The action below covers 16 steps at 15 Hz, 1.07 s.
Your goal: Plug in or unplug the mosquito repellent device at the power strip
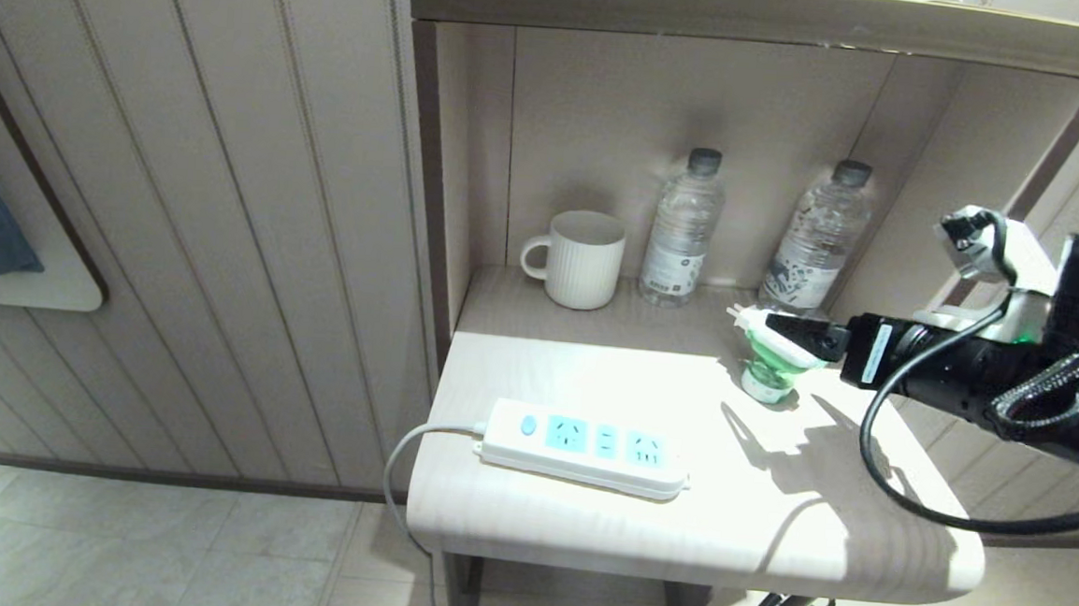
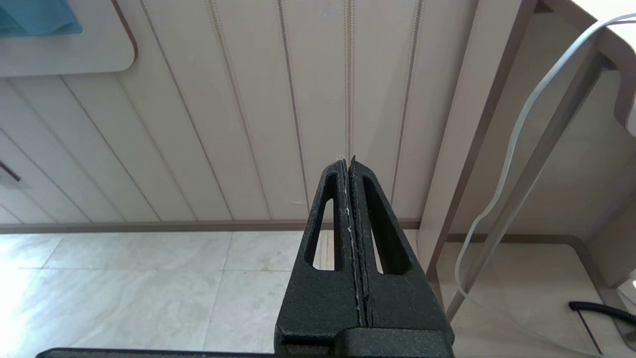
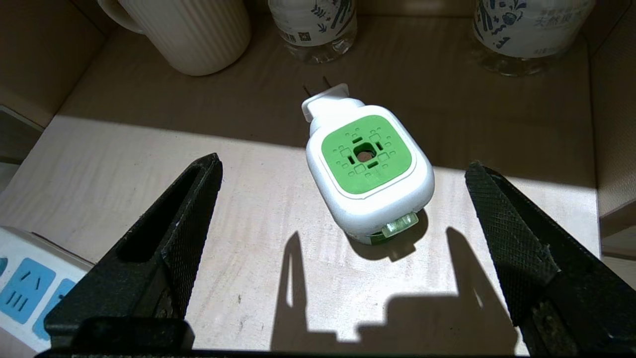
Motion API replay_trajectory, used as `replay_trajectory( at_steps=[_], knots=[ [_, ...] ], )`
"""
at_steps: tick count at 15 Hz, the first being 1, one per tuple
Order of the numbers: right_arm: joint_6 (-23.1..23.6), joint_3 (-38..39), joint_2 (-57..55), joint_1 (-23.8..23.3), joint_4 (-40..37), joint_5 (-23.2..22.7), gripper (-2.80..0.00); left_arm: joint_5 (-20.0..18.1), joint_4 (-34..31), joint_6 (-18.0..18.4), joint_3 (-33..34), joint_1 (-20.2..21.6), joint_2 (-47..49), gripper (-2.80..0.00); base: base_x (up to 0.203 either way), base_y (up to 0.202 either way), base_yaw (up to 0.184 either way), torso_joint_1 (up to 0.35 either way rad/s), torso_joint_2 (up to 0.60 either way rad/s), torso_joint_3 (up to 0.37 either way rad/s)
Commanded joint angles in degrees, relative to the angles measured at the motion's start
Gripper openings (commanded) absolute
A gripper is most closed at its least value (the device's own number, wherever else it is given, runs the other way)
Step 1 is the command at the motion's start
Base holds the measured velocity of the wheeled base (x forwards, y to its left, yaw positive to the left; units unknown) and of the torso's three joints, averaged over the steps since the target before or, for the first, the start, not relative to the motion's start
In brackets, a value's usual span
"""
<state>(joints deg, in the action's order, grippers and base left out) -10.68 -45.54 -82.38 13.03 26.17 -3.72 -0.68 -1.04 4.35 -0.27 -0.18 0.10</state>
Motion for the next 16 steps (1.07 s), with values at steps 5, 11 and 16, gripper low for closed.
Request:
replay_trajectory(
  at_steps=[5, 11, 16],
  knots=[
    [3.6, 5.9, 0.6, 0.5, 3.3, -2.3, 0.00, 0.0, 0.0, 0.0, 0.0, 0.0, 0.0, -2.80, 0.000, 0.000, 0.000, 0.000, 0.00, 0.000],
    [11.1, 9.6, 1.3, -0.1, 8.6, -5.5, 0.00, 0.0, 0.0, 0.0, 0.0, 0.0, 0.0, -2.80, 0.000, 0.000, 0.000, 0.000, 0.00, 0.000],
    [15.2, 18.7, 0.6, -1.0, 21.9, -5.4, 0.00, 0.0, 0.0, 0.0, 0.0, 0.0, 0.0, -2.80, 0.000, 0.000, 0.000, 0.000, 0.00, 0.000]
  ],
)
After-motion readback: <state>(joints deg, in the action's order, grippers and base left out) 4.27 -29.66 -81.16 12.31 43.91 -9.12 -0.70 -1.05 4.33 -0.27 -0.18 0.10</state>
